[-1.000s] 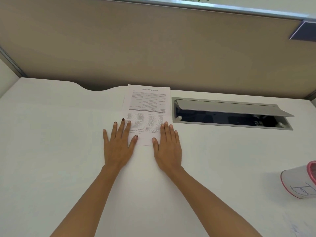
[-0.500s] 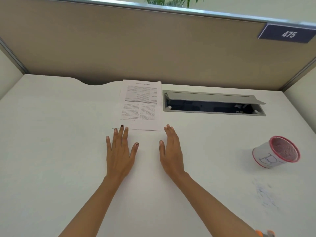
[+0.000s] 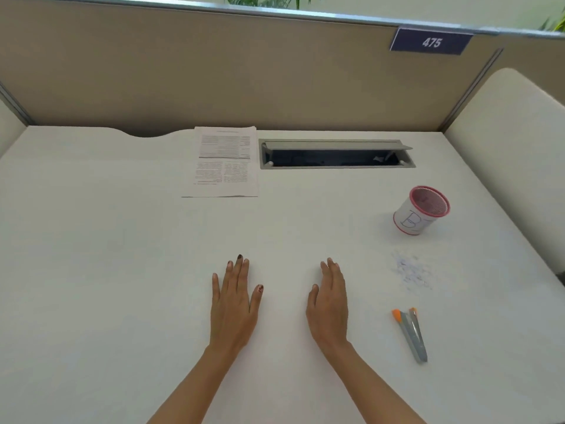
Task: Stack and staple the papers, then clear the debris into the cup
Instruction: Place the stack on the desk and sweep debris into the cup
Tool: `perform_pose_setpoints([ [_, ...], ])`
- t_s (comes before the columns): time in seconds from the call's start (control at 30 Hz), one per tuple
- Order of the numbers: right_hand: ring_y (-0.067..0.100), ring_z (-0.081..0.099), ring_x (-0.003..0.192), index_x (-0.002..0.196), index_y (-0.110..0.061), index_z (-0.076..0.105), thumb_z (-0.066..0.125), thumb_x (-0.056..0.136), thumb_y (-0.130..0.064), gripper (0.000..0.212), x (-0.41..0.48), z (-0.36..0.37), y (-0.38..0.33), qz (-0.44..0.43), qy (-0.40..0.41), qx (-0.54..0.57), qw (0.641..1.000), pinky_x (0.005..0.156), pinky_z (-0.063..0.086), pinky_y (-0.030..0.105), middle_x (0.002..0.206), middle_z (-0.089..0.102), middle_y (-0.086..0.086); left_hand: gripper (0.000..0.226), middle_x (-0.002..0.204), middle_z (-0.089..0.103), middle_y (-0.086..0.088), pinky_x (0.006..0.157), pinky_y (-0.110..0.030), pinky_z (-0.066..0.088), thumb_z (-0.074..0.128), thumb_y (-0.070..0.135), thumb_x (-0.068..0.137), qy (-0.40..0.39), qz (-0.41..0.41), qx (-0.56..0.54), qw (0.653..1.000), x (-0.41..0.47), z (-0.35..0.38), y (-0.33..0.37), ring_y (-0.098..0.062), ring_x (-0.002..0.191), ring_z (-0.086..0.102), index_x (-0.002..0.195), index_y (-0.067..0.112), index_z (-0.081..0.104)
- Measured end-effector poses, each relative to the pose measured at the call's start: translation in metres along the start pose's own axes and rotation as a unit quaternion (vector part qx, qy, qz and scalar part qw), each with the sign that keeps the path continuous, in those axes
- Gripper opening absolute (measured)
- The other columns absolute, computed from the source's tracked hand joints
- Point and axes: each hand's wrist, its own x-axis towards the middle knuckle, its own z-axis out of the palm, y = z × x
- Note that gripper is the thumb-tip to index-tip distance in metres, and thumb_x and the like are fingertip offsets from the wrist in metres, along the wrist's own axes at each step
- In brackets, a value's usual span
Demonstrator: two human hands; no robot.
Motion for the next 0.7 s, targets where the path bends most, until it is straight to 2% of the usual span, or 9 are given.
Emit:
perform_pose_setpoints([
  [0.17, 0.027, 0.021, 0.145, 0.144, 0.003, 0.029, 0.036, 0.098, -0.019, 0.052, -0.013, -0.019, 0.024, 0.066, -0.021, -0.075, 0.995, 0.12, 0.012, 0.033, 0.155, 0.025, 0.016, 0.075, 0.162, 0.013, 0.003, 0.121, -0.037, -0.007, -0.002, 0.059, 0.095, -0.025, 0.029, 0.017, 0.999, -0.017, 0.017, 0.024, -0.012, 0.149, 0.005, 0.154, 0.016, 0.016],
  [0.3, 0.027, 0.015, 0.147, 0.147, 0.003, 0.022, 0.007, 0.09, -0.044, 0.075, -0.011, -0.023, 0.037, 0.075, -0.049, -0.123, 0.988, 0.121, 0.009, 0.034, 0.157, 0.018, 0.016, 0.075, 0.161, 0.021, 0.0, 0.121, -0.038, -0.005, 0.0, 0.057, 0.097, -0.035, 0.044, 0.035, 0.998, -0.024, 0.025, 0.038, -0.016, 0.149, 0.014, 0.152, 0.013, 0.025],
  [0.4, 0.026, 0.002, 0.148, 0.149, 0.002, 0.008, -0.007, 0.081, -0.052, 0.088, 0.001, -0.027, 0.044, 0.082, -0.109, -0.155, 0.978, 0.121, -0.001, 0.036, 0.159, 0.005, 0.016, 0.069, 0.159, 0.027, -0.003, 0.121, -0.041, 0.001, 0.004, 0.051, 0.099, -0.033, 0.043, 0.059, 0.997, -0.025, 0.027, 0.039, -0.02, 0.148, 0.022, 0.15, 0.012, 0.03],
  [0.47, 0.025, -0.007, 0.148, 0.149, 0.0, -0.002, -0.003, 0.087, -0.057, 0.085, 0.012, -0.033, 0.047, 0.082, -0.156, -0.183, 0.967, 0.119, -0.008, 0.037, 0.16, -0.005, 0.015, 0.062, 0.158, 0.03, -0.004, 0.12, -0.045, 0.007, 0.014, 0.044, 0.1, -0.029, 0.045, 0.072, 0.996, -0.024, 0.028, 0.039, -0.021, 0.147, 0.024, 0.15, 0.011, 0.031],
  [0.57, 0.023, -0.014, 0.147, 0.148, -0.001, -0.011, 0.016, 0.097, -0.055, 0.078, 0.034, -0.043, 0.057, 0.082, -0.215, -0.197, 0.953, 0.119, -0.012, 0.038, 0.159, -0.014, 0.013, 0.06, 0.157, 0.031, -0.005, 0.12, -0.046, 0.01, 0.021, 0.039, 0.098, -0.025, 0.046, 0.08, 0.995, -0.025, 0.029, 0.04, -0.023, 0.146, 0.027, 0.149, 0.01, 0.033],
  [0.7, 0.023, -0.016, 0.147, 0.148, -0.002, -0.014, 0.018, 0.097, -0.055, 0.08, 0.058, -0.057, 0.079, 0.101, -0.234, -0.195, 0.947, 0.119, -0.012, 0.038, 0.158, -0.018, 0.012, 0.06, 0.158, 0.031, -0.005, 0.12, -0.046, 0.01, 0.021, 0.038, 0.098, -0.023, 0.05, 0.089, 0.995, -0.027, 0.029, 0.04, -0.023, 0.146, 0.027, 0.149, 0.01, 0.032],
])
